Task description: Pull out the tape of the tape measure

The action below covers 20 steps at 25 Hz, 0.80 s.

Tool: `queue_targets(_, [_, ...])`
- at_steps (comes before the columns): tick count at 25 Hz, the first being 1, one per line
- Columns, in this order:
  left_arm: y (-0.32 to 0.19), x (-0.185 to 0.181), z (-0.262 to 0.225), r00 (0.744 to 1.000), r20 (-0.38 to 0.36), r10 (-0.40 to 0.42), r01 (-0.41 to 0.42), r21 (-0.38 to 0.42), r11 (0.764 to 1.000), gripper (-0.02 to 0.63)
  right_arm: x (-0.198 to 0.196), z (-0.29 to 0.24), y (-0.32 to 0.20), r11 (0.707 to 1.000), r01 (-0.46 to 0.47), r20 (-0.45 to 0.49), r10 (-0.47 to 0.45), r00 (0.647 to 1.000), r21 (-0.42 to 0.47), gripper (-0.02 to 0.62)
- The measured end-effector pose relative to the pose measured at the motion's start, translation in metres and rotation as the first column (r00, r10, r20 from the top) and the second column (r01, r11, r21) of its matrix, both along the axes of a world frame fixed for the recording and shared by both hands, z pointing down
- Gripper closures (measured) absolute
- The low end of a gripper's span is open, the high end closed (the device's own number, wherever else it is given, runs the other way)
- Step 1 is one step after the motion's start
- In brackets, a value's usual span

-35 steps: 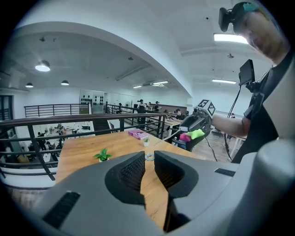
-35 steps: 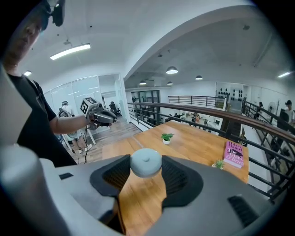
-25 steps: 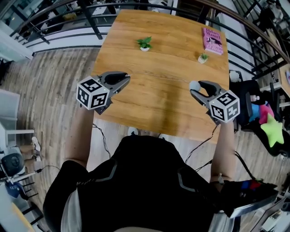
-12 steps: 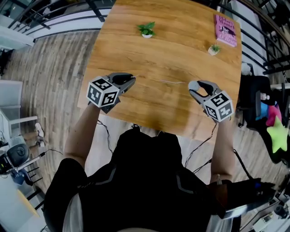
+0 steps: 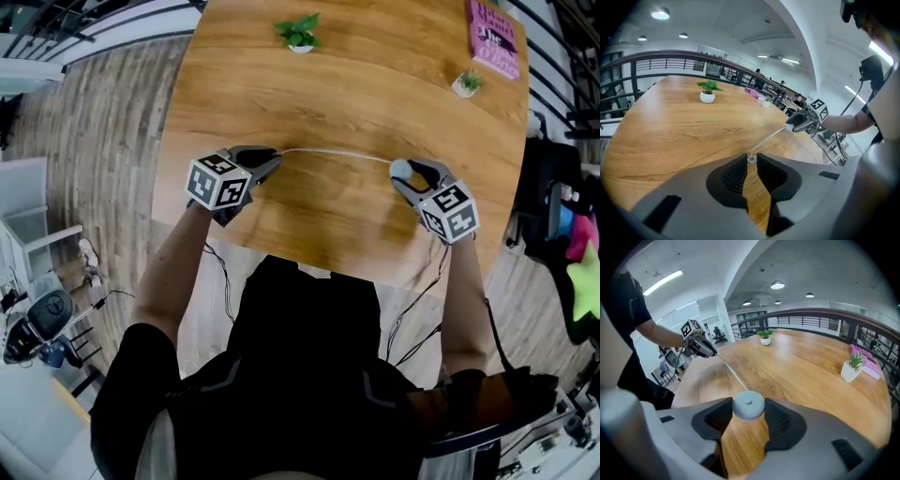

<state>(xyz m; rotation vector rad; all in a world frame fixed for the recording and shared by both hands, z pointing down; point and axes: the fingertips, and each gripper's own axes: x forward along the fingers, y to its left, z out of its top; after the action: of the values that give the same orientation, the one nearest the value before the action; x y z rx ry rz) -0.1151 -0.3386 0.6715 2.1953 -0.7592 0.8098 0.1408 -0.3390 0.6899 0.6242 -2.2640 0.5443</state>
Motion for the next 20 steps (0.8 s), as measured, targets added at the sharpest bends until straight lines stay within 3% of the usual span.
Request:
queue_targets(7, [-0.002, -0.003, 0.043, 1.000, 0.022, 0.018, -0.016, -0.075, 0.997, 0.523, 0.000, 0.038, 0.005, 0.999, 0.017, -0.023, -0.018, 1.000, -0.037, 0.373])
queue_targets(16, [-0.006, -0.005, 0.057, 0.996, 0.083, 0.034, -0.029, -0.062, 0.998, 0.515, -0.001, 0.045, 0.007, 1.000, 0.019, -0.008, -0.019, 1.000, -0.005, 0.371])
queue_targets(20, [-0.007, -0.004, 0.055, 0.998, 0.063, 0.029, -0.024, -0.078, 0.997, 0.500, -0.002, 0.046, 0.006, 0.999, 0.039, -0.032, -0.039, 0.999, 0.007, 0.370])
